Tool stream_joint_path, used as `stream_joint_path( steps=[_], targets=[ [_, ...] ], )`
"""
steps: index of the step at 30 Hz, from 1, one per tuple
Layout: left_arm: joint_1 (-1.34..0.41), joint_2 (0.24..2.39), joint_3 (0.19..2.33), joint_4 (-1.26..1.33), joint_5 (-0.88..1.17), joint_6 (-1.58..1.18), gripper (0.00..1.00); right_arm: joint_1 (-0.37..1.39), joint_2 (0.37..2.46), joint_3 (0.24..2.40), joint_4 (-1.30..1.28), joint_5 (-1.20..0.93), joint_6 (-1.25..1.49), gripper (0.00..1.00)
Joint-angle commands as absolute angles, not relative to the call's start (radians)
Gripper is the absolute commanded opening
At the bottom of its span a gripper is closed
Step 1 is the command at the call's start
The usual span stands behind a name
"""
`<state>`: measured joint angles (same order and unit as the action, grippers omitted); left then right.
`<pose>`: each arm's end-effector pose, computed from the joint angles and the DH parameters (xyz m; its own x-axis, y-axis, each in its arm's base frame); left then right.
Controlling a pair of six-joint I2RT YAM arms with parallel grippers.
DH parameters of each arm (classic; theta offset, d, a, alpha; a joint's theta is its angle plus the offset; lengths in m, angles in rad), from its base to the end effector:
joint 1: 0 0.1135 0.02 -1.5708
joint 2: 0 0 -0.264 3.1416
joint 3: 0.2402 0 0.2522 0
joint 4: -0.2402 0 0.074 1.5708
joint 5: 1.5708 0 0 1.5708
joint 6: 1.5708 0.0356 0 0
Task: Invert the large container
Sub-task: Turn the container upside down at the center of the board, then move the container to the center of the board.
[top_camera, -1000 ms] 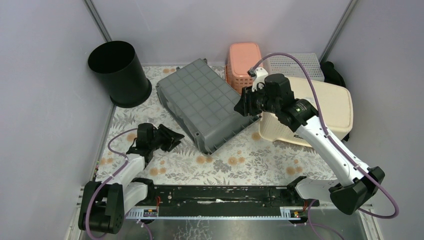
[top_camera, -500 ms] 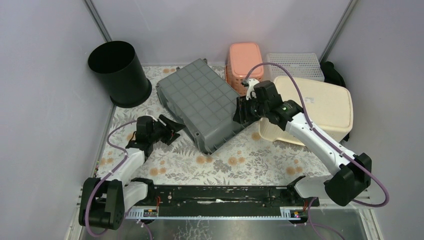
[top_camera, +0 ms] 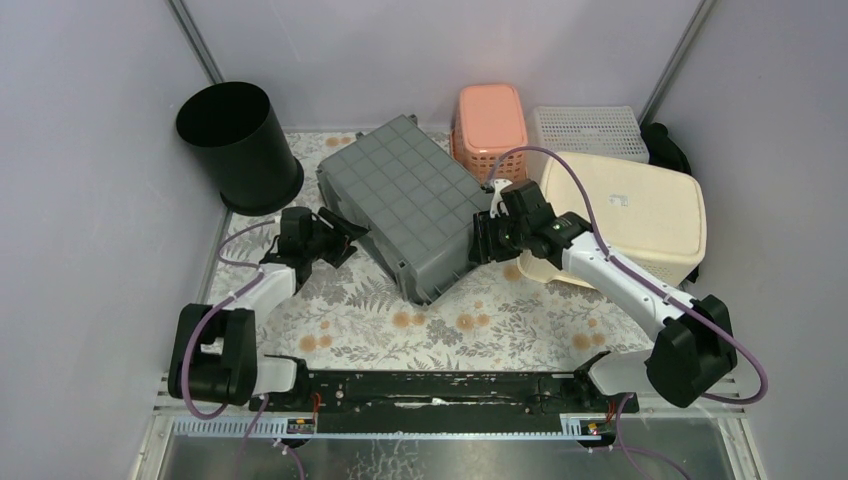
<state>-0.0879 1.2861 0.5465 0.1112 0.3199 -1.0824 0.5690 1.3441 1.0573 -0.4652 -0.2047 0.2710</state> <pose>0.2525 -0.0335 0.1827 -0.5721 -0.7911 -0.2163 -0.3591 0.4788 -0.8011 0.2422 0.1635 0.2846 -0.7292 -0.1552 -0.6665 -0.4747 0.8162 0.3293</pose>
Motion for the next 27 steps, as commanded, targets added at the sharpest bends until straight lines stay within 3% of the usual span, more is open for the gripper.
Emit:
stream_joint_path(
  steps=[1,27],
  targets=[
    [-0.087,1.362,0.637,0.201,0.271,-1.077,0.67,0.565,1.351,1.039,-0.395,-0.239,0.295,0.50],
    [-0.087,1.783,1.119,0.143,0.205,-1.059,0.66,0.743,1.555,1.145,-0.273,-0.252,0.373,0.48]
  ],
)
